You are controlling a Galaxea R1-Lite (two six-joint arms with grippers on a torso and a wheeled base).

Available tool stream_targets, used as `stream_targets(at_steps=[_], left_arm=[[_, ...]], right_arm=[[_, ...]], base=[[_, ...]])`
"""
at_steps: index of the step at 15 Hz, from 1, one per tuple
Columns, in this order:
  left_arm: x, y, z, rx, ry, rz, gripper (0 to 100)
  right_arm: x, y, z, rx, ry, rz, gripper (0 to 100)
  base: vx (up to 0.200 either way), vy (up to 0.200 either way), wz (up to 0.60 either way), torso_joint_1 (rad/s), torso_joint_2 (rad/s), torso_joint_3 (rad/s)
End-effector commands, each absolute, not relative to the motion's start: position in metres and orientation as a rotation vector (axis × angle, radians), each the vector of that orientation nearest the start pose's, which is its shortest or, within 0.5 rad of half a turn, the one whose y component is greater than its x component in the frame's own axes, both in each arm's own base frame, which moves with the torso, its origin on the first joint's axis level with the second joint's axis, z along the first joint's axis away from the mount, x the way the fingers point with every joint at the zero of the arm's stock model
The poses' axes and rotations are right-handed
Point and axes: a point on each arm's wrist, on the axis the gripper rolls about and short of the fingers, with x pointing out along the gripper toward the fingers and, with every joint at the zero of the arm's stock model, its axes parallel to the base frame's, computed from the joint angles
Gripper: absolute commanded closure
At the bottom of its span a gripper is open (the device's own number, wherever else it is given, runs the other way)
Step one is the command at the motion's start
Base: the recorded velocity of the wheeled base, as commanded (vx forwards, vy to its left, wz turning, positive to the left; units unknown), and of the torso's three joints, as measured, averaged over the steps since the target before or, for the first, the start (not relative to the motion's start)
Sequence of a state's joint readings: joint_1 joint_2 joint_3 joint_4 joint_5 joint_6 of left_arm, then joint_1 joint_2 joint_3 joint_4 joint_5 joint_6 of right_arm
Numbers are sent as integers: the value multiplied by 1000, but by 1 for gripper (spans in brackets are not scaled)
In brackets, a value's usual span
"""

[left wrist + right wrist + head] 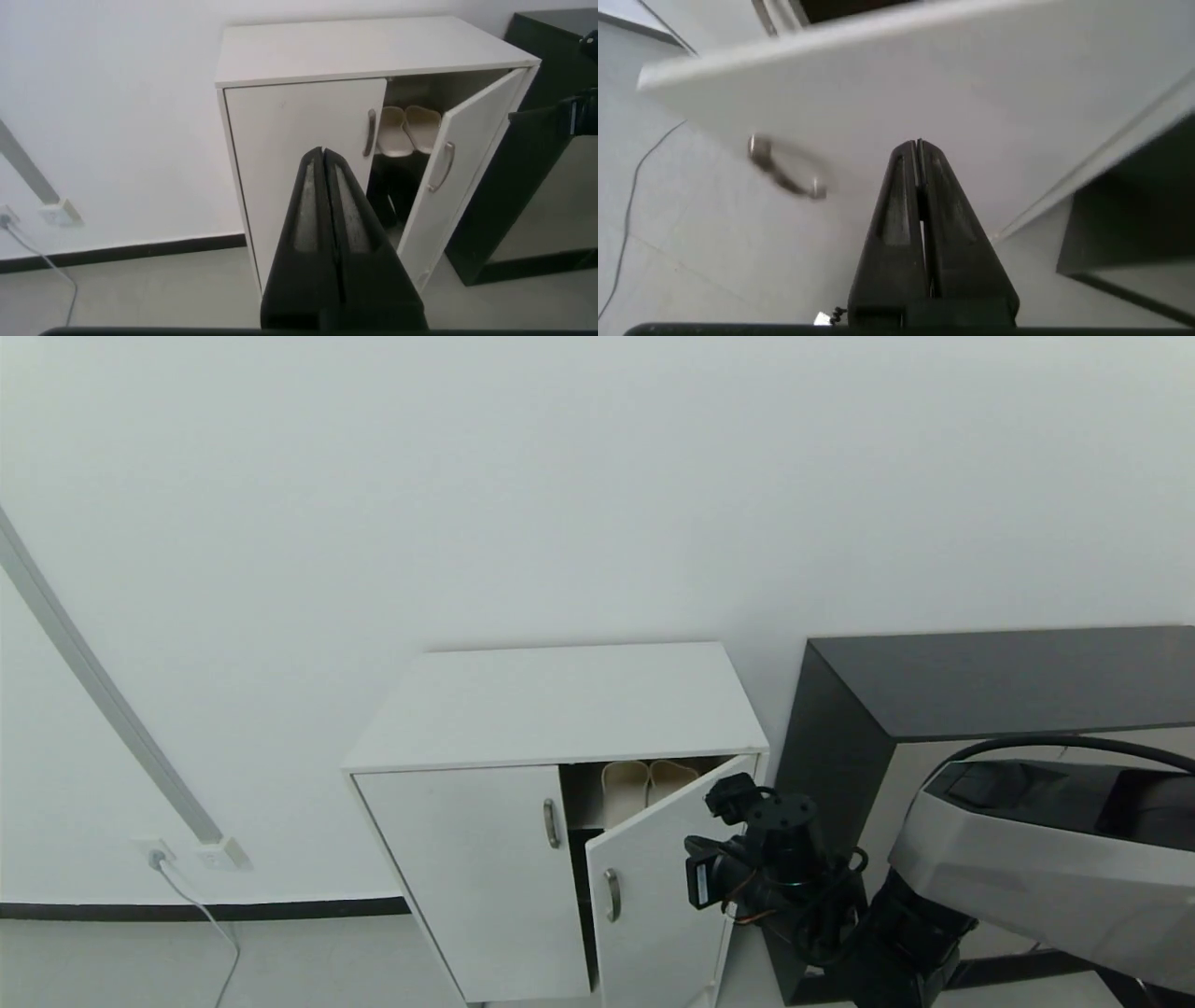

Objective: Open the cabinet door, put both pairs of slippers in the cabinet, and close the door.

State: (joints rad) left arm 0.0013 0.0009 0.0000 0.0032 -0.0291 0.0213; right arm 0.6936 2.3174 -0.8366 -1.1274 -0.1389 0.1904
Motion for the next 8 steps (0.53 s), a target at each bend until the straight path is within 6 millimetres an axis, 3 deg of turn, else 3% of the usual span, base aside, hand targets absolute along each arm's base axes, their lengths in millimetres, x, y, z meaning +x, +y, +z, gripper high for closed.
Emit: stream_targets(at_steps=[1, 8], left_arm=[[-23, -1, 75, 21, 4, -28, 100], [-23, -1, 75, 21, 3, -28, 100]], right_arm=[[304, 249, 13, 37, 381, 513, 100], [319, 252, 18, 55, 342, 501, 100]], base=[[0, 0, 0, 0, 0, 0], [0, 0, 0, 0, 0, 0]])
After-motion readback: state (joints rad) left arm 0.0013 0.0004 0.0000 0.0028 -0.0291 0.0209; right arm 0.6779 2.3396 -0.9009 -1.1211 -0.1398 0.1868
